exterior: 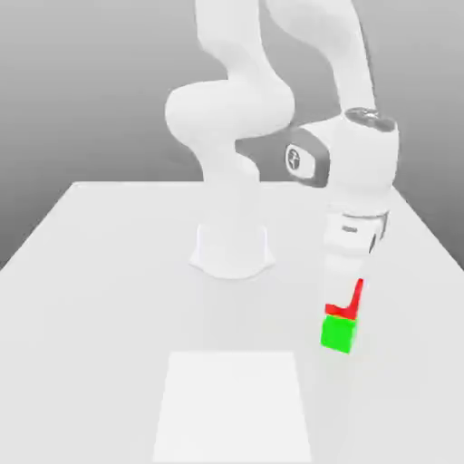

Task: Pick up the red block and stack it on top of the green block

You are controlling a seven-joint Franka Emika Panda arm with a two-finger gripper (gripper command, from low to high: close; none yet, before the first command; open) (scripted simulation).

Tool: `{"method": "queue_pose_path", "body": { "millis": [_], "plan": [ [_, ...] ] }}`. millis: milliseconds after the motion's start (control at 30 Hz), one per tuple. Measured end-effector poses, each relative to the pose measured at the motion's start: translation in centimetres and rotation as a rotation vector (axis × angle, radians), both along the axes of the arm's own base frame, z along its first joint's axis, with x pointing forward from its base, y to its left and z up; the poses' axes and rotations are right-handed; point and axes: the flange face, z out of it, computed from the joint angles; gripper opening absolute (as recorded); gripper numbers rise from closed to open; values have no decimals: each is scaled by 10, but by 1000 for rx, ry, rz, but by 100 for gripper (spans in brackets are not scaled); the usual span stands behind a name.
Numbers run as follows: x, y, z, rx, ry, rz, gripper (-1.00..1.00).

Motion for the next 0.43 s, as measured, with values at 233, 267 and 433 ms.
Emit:
{"method": "queue_pose_path", "body": {
  "millis": [233, 267, 433],
  "plan": [
    [0, 1, 3, 0, -1, 3, 100],
    [1, 1, 10, -1, -2, 2, 100],
    [0, 1, 48, 0, -2, 2, 100]
  ]
}}
